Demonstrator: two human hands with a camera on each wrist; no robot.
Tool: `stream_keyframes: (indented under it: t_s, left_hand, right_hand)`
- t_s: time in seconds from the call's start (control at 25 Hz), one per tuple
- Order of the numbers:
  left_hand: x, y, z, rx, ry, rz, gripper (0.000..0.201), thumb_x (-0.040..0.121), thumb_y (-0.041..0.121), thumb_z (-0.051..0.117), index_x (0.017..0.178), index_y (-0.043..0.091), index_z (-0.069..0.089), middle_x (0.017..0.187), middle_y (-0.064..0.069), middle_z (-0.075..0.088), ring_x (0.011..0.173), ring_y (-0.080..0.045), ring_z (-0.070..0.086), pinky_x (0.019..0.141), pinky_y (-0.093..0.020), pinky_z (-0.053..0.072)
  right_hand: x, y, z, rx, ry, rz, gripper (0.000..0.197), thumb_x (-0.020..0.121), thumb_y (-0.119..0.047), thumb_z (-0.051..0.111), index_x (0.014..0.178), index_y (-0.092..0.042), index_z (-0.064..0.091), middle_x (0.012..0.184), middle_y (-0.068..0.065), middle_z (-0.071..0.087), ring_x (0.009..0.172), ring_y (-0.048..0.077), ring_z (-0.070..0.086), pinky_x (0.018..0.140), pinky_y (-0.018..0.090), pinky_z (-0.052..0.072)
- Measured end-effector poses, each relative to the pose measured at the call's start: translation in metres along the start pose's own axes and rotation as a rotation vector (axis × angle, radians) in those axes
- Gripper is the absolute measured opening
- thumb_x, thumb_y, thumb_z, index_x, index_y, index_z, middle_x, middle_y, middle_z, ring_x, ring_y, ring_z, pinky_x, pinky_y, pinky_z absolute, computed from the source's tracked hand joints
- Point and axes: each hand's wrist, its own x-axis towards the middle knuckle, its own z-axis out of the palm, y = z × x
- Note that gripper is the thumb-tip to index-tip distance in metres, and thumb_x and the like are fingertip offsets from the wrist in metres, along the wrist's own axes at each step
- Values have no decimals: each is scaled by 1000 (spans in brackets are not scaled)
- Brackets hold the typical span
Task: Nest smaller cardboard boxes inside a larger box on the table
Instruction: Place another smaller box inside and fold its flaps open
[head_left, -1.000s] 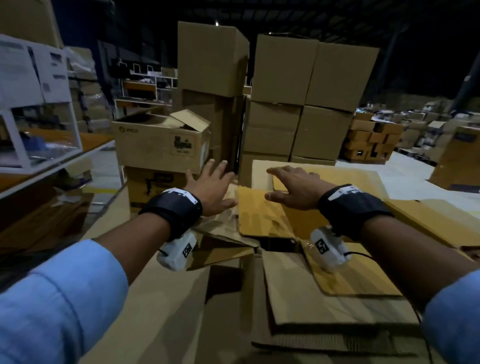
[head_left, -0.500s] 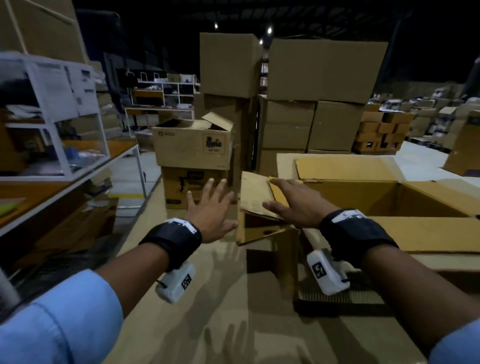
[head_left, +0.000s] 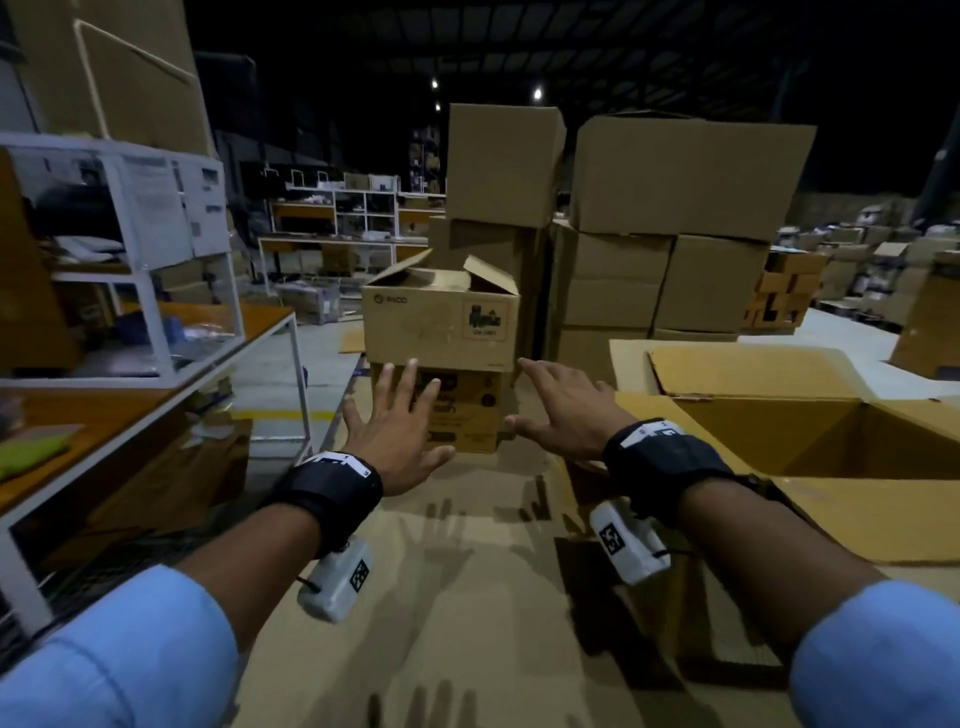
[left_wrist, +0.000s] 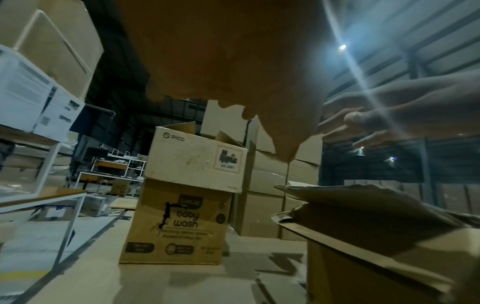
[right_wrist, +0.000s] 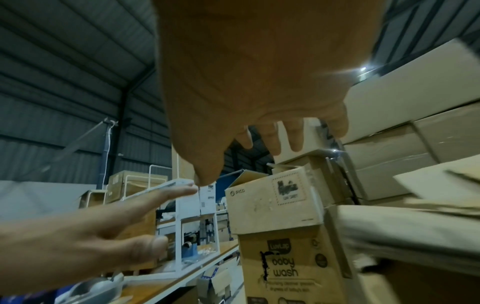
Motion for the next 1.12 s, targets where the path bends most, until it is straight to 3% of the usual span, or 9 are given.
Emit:
stream_keyframes:
  t_s: [0.28, 0.52, 0.84, 1.0, 1.12]
  left_hand:
    - [91, -98, 23, -37, 54, 43, 104, 86, 69, 53, 154, 32, -15, 155, 2, -41, 146, -29, -29, 108, -75, 9]
    - [185, -135, 28, -94, 48, 55, 117, 83, 67, 60, 149, 32, -30, 149, 2, -50, 142, -33, -36, 109, -77, 5]
    - [283, -145, 19, -93, 155, 51, 133, 72, 71, 69, 147, 32, -34, 145, 4, -54, 140, -31, -41, 106, -80, 2]
    - [315, -147, 20, -130, 247, 47, 139, 68, 69, 75, 149, 30, -31, 150, 4, -49, 142, -31, -37, 104, -80, 3]
    - [335, -152, 20, -122, 240, 49, 141, 66, 68, 77, 147, 31, -33, 154, 7, -42, 144, -30, -33, 103, -81, 4]
  right_hand:
    - [124, -49, 46, -16, 96, 87, 99, 85, -65, 59, 155, -34, -5, 166, -3, -8, 152, 30, -5, 113, 72, 12]
    - [206, -38, 61, -13, 169, 160, 113, 78, -62, 70, 152, -40, -13, 163, -8, -21, 151, 29, -15, 109, 77, 10]
    - [285, 4, 53, -27, 219, 214, 128, 69, -61, 78, 150, -42, -19, 161, -9, -25, 149, 30, -21, 107, 79, 8]
    - [311, 23, 46, -24, 234, 225, 129, 67, -61, 80, 152, -42, -17, 162, -13, -22, 149, 30, -22, 106, 80, 7]
    - [331, 35, 47, -46, 222, 212, 131, 65, -61, 81, 152, -43, -16, 162, -17, -18, 148, 31, -23, 103, 81, 5]
